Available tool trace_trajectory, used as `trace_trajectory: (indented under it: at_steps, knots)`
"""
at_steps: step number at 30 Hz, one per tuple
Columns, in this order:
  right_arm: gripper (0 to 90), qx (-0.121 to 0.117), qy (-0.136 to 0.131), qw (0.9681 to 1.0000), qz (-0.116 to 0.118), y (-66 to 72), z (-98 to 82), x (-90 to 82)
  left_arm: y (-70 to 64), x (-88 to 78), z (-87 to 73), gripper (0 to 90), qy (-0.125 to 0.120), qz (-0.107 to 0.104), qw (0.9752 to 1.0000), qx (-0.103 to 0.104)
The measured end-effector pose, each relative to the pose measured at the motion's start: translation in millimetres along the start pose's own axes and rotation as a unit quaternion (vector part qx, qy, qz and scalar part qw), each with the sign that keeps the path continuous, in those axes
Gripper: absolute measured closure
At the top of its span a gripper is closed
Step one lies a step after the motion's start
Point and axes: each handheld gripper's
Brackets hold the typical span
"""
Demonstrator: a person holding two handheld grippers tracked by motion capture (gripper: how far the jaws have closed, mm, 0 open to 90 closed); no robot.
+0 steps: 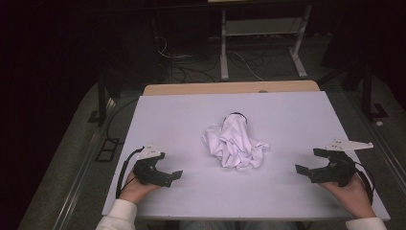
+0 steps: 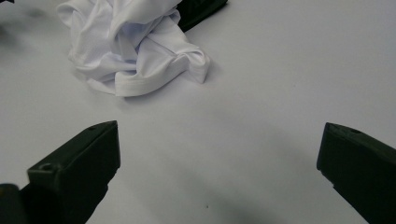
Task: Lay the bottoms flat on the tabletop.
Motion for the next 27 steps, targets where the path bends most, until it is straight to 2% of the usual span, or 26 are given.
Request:
trace_trajectory:
  at_steps: [9, 17, 27]
  knots:
    - [0.0, -0.009, 0.003, 1.0, -0.001, 2.2, 15.4, 5.6, -2.3, 2.0, 17.2, 0.0, -0.003, 0.002, 0.9998, 0.02]
    - [0.0, -0.019, 0.01, 0.9998, 0.003, 3.4, 25.6, 13.9, -0.2, 1.6, 29.9, 0.0, -0.007, 0.007, 0.9997, 0.023]
    - [0.0, -0.033, 0.018, 0.9992, 0.011, 6.0, 39.7, 24.0, 6.4, 4.1, 41.9, 0.0, 0.001, 0.008, 0.9995, 0.032]
Point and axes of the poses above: each handheld gripper's, and its own axes: x roughly forward along the jaws, z roughly out of its top, y roughly to its left, and after that the axes turned 11 degrees about z, right-handed
